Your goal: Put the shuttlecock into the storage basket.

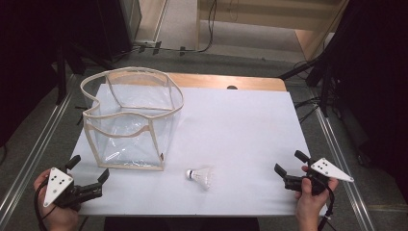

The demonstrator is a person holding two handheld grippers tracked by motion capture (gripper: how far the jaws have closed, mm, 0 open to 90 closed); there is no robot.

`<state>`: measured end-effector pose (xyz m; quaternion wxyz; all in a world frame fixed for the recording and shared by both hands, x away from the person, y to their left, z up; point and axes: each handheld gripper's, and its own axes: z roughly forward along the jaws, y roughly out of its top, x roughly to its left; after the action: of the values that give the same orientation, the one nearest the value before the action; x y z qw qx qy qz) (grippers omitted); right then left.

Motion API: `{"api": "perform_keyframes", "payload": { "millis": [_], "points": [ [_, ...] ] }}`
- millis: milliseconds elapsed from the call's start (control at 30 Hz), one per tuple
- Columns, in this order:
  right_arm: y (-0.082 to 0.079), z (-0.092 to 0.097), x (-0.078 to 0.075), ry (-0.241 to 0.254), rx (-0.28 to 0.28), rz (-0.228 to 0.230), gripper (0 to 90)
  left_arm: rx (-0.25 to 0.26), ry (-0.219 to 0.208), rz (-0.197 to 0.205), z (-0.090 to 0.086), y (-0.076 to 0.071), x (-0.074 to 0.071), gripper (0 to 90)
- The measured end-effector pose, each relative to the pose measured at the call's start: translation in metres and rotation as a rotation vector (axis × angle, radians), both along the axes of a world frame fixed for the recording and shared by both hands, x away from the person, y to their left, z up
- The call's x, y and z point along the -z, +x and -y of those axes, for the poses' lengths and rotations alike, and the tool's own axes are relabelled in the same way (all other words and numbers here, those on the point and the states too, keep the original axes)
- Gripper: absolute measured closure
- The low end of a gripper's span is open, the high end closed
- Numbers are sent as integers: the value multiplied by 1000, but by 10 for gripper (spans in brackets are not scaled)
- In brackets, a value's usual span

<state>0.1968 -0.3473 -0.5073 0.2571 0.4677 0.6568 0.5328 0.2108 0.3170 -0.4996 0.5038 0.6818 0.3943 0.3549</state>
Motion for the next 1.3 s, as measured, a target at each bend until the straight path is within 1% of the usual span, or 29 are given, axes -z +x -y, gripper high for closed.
{"api": "perform_keyframes", "payload": {
  "millis": [100,167,233,367,533,600,700,733,967,1100,1300],
  "points": [
    [1,-2,-2,6,-14,9,0,-2,2,1,0,0,0,0],
    [0,-4,-3,12,-29,3,0,-1,-1,2,0,0,0,0],
    [1,-5,-4,7,-42,2,0,-2,-1,1,0,0,0,0],
    [2,-11,-9,-11,-62,14,0,0,8,3,0,-1,0,0],
    [2,-19,-16,-19,-83,26,0,-2,3,4,0,-1,0,0],
    [2,-21,-18,-17,-101,29,0,-3,3,5,0,0,0,0],
    [4,-25,-20,-4,-137,22,0,-1,6,4,0,0,0,0],
    [5,-26,-20,-8,-144,27,0,-3,6,5,1,0,0,0],
    [7,-37,-24,-15,-184,20,0,-1,9,7,1,-1,1,0],
    [9,-46,-25,-31,-222,17,0,0,12,8,2,-1,1,0],
    [12,-57,-28,-40,-245,15,0,4,14,8,2,-1,1,0]
  ]
}}
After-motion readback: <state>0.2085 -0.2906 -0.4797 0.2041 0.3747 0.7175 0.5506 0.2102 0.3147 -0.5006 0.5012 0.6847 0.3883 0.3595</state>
